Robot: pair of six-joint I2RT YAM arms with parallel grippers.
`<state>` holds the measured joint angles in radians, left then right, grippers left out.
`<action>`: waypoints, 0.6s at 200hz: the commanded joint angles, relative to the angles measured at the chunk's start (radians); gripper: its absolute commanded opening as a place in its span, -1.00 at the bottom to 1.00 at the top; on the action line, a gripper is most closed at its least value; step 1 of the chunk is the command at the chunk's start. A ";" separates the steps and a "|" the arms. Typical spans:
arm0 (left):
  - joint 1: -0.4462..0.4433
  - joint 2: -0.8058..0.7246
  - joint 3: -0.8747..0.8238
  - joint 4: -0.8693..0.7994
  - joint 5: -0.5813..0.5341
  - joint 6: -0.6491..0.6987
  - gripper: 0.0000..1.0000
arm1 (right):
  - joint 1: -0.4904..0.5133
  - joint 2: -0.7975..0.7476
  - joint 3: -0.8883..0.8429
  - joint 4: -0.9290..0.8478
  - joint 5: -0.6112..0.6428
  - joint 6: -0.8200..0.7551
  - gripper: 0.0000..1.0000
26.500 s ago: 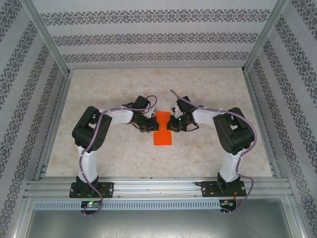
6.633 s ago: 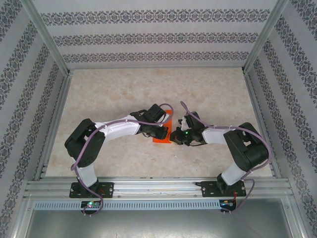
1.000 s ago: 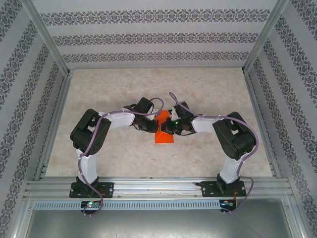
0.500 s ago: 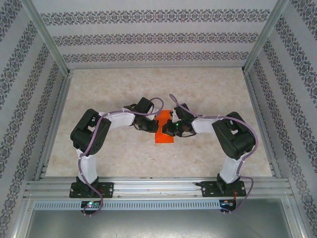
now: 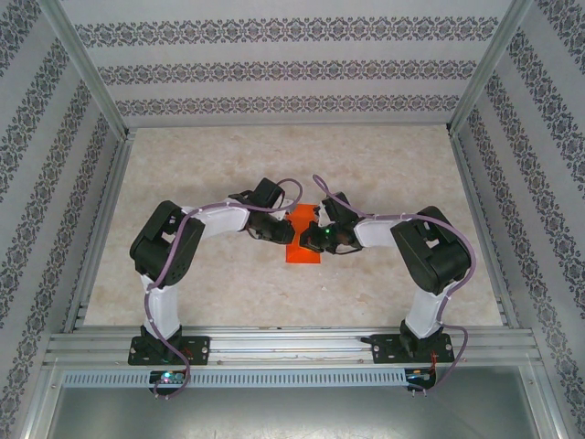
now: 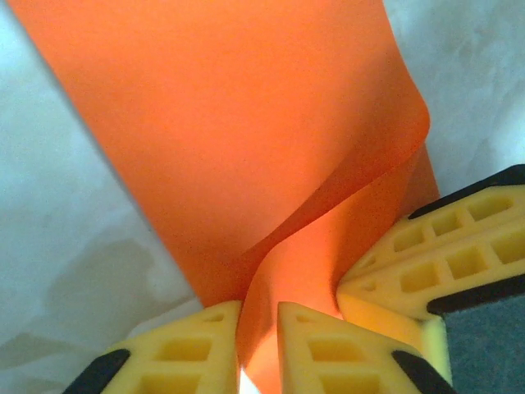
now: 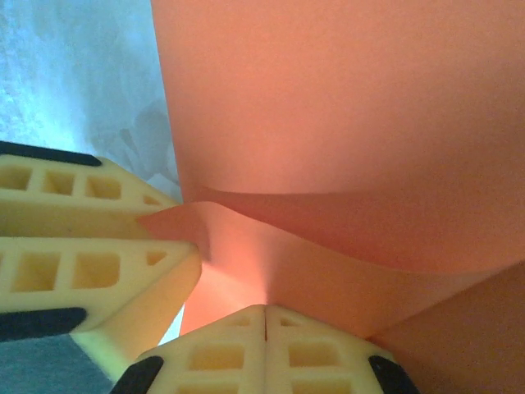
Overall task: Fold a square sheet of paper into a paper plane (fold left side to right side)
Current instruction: Fold the triangle a second time at the center of the table.
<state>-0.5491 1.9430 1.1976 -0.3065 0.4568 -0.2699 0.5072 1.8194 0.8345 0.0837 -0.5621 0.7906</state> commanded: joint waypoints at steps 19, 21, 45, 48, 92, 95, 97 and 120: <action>0.027 -0.131 0.021 -0.074 -0.052 -0.017 -0.51 | 0.011 0.020 -0.034 -0.038 0.030 0.004 -1.00; 0.027 -0.136 0.020 -0.076 -0.053 -0.018 -0.51 | 0.011 0.020 -0.034 -0.038 0.030 0.004 -1.00; 0.026 -0.201 -0.024 -0.089 -0.020 -0.040 -0.56 | 0.011 0.022 -0.035 -0.031 0.024 0.004 -1.00; 0.025 -0.207 -0.031 -0.089 -0.012 -0.045 -0.58 | 0.011 0.023 -0.035 -0.031 0.025 0.004 -1.00; -0.008 -0.243 -0.130 -0.040 0.146 -0.147 -0.71 | 0.011 0.029 -0.033 -0.028 0.016 0.004 -1.00; -0.011 -0.240 -0.135 -0.034 0.160 -0.156 -0.71 | 0.011 0.029 -0.032 -0.028 0.016 0.002 -1.00; -0.013 -0.238 -0.136 -0.029 0.167 -0.160 -0.72 | 0.011 0.029 -0.033 -0.028 0.016 0.003 -1.00; -0.036 -0.213 -0.151 0.026 0.222 -0.210 -0.75 | 0.010 0.029 -0.035 -0.029 0.014 0.002 -1.00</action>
<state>-0.5552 1.7061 1.0645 -0.3439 0.5774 -0.3962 0.5072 1.8194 0.8280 0.0971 -0.5690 0.7906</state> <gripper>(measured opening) 0.128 0.046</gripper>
